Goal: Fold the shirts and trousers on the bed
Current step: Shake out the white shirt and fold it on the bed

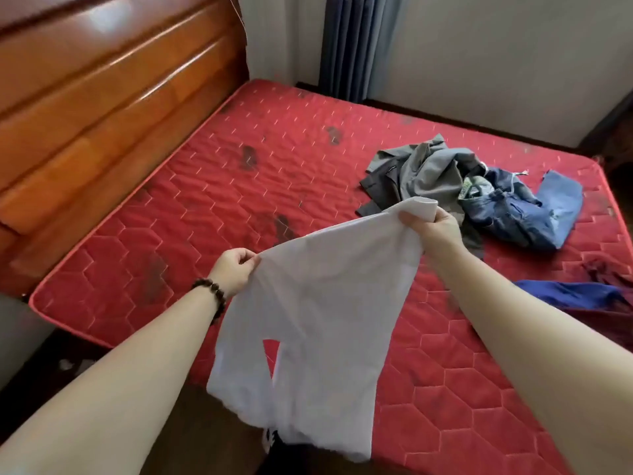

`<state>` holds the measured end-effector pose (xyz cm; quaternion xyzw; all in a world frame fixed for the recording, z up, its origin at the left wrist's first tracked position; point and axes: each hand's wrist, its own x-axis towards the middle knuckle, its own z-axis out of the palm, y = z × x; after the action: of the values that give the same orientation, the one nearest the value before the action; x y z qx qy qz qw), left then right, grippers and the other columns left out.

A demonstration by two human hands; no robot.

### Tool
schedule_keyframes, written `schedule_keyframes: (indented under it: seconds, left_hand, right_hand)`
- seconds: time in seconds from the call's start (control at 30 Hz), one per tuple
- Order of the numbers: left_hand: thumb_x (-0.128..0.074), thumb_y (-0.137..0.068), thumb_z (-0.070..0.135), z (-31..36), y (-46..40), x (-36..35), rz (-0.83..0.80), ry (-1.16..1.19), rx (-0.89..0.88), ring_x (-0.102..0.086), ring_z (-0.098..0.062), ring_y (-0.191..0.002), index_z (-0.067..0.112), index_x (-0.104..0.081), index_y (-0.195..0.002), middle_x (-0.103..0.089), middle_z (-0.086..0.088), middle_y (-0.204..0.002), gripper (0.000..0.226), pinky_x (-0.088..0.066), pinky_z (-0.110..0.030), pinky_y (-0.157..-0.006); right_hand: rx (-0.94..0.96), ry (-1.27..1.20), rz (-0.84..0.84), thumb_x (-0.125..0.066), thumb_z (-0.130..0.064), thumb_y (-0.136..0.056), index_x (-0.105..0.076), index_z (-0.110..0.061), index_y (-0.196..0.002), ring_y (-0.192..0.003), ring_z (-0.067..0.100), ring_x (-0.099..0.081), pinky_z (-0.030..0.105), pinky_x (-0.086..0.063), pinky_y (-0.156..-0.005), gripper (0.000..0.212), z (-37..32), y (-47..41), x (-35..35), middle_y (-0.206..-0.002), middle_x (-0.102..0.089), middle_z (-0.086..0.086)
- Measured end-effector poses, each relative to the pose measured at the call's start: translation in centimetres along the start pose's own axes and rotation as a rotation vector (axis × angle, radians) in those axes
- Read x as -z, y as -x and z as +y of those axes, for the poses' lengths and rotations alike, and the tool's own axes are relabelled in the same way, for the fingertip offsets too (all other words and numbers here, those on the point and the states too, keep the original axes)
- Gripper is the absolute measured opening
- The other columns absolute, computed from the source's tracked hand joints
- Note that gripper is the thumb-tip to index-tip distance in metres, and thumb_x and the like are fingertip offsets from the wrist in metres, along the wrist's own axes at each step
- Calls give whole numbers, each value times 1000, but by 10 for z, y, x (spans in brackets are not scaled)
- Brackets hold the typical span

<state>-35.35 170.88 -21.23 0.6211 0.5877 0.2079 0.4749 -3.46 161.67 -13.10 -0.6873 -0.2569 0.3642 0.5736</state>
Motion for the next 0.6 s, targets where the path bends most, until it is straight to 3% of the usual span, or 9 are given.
schedule_keyframes:
  seconds: [0.1,0.27,0.37,0.47,0.53,0.6]
  left_hand:
    - [-55,-96,17,-25,-71,-16,37,-53,14,-51,-13,-65,7,-64,-86,-61,-1,-73,17,-39,-23,-57]
    - [-51,-96,15,-57,-169,-51,110,-129,45,-44,-15,-59,9,-60,-84,-53,-2,-66,16,-34,-26,-52]
    - [-49,-97,12,-64,-221,-69,153,-155,44,-48,-19,-65,6,-60,-87,-54,-4,-71,16,-33,-25,-52]
    - [-51,-96,15,-71,-274,-84,254,-142,61,-55,-26,-80,8,-60,-93,-57,-3,-79,12,-37,-29,-65]
    - [-54,-94,23,-80,-301,-97,308,-274,100,-58,-29,-103,11,-59,-111,-62,-6,-104,21,-43,-35,-84]
    - [-56,-92,24,-93,-315,-115,322,-515,57,-49,-30,-122,11,-54,-126,-54,-10,-129,36,-36,-44,-103]
  right_hand:
    - [-25,44,12,-79,-14,-76,-71,-22,-77,-73,13,-61,29,-50,-69,11,37,-67,-32,-81,-69,-2]
    - [-33,119,13,-76,-13,-79,-68,-22,-78,-59,-2,-58,15,-48,-57,12,89,-166,-67,-72,-65,-11]
    - [-5,171,-8,-75,-15,-80,-67,-22,-79,-61,0,-57,16,-47,-57,11,113,-226,-82,-75,-64,-8]
    - [15,247,-40,-76,-22,-79,-64,-20,-90,-73,10,-61,25,-48,-61,16,134,-289,-97,-85,-66,-4]
    - [-34,485,-62,-77,-32,-79,-57,-16,-118,-98,20,-62,30,-49,-76,47,158,-320,-101,-111,-65,3]
    - [-25,749,-69,-74,-33,-82,-42,-4,-136,-120,28,-52,33,-39,-95,69,195,-331,-102,-133,-54,13]
